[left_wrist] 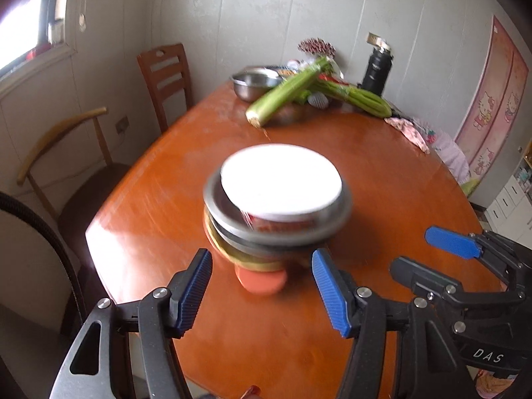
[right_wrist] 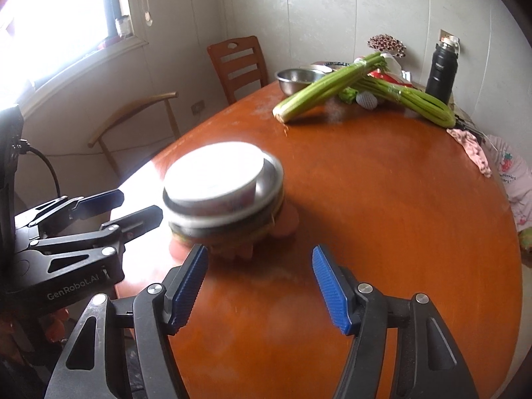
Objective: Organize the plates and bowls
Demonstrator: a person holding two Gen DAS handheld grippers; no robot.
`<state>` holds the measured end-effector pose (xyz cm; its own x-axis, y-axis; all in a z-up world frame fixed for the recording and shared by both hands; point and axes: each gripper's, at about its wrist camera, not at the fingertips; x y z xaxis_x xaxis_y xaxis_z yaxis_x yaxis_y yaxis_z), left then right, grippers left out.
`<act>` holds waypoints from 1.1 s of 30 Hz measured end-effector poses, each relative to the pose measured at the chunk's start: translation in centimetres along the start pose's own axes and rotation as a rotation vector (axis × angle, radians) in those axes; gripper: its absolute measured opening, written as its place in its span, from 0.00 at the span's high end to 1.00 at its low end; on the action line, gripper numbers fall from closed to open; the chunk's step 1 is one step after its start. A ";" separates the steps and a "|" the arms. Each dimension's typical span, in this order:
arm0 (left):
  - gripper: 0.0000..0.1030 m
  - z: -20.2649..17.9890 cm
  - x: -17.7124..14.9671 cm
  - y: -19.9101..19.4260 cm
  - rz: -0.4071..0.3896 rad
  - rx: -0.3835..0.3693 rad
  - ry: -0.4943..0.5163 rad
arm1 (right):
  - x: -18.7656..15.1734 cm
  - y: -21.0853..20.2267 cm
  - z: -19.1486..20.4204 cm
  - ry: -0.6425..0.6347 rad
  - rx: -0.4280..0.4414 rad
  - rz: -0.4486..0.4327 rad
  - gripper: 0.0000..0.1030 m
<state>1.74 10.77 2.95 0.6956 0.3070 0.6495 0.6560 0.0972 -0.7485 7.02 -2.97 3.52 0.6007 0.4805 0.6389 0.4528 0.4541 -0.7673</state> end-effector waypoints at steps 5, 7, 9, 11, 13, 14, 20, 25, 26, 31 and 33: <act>0.40 -0.7 -2.2 0.5 0.026 0.001 0.001 | -2.9 -1.1 -0.3 0.001 -0.035 -0.046 0.35; 0.40 -0.8 -2.8 0.5 0.029 0.006 0.005 | -3.7 -1.4 -0.4 0.002 -0.051 -0.058 0.34; 0.39 -0.7 -3.3 0.5 0.033 0.008 0.006 | -4.4 -1.4 -0.5 0.006 -0.060 -0.060 0.34; 0.39 -0.8 -3.8 0.6 0.036 0.012 0.008 | -4.8 -1.3 -0.6 0.016 -0.056 -0.060 0.34; 0.39 -0.8 -4.2 0.5 0.036 0.025 0.009 | -5.4 -1.2 -0.7 0.026 -0.046 -0.050 0.34; 0.39 -0.8 -4.3 0.5 0.036 0.023 0.008 | -5.4 -1.1 -0.6 0.025 -0.042 -0.046 0.34; 0.39 -0.5 -5.2 0.5 0.041 0.024 0.005 | -6.3 -0.7 0.6 0.001 -0.027 -0.040 0.34; 0.39 -0.3 -5.6 0.3 0.031 0.035 -0.002 | -6.7 -0.4 0.7 0.002 -0.026 -0.039 0.34; 0.39 -0.3 -5.7 0.3 0.031 0.034 -0.001 | -6.8 -0.3 0.8 0.000 -0.027 -0.036 0.34; 0.39 -0.4 -6.1 0.5 0.039 0.040 0.002 | -7.1 -0.4 1.0 0.005 -0.029 -0.041 0.34; 0.39 -0.4 -6.1 0.5 0.038 0.042 0.005 | -7.1 -0.4 0.9 0.009 -0.027 -0.040 0.34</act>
<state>-2.04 8.55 -1.33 0.7212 0.3070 0.6210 0.6163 0.1251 -0.7775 1.94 -5.88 -0.68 0.5873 0.4559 0.6688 0.4940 0.4526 -0.7424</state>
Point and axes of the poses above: each gripper's, at about its wrist camera, not at the fingertips, and y roughly the way its jaws point, z to its left, x to its top
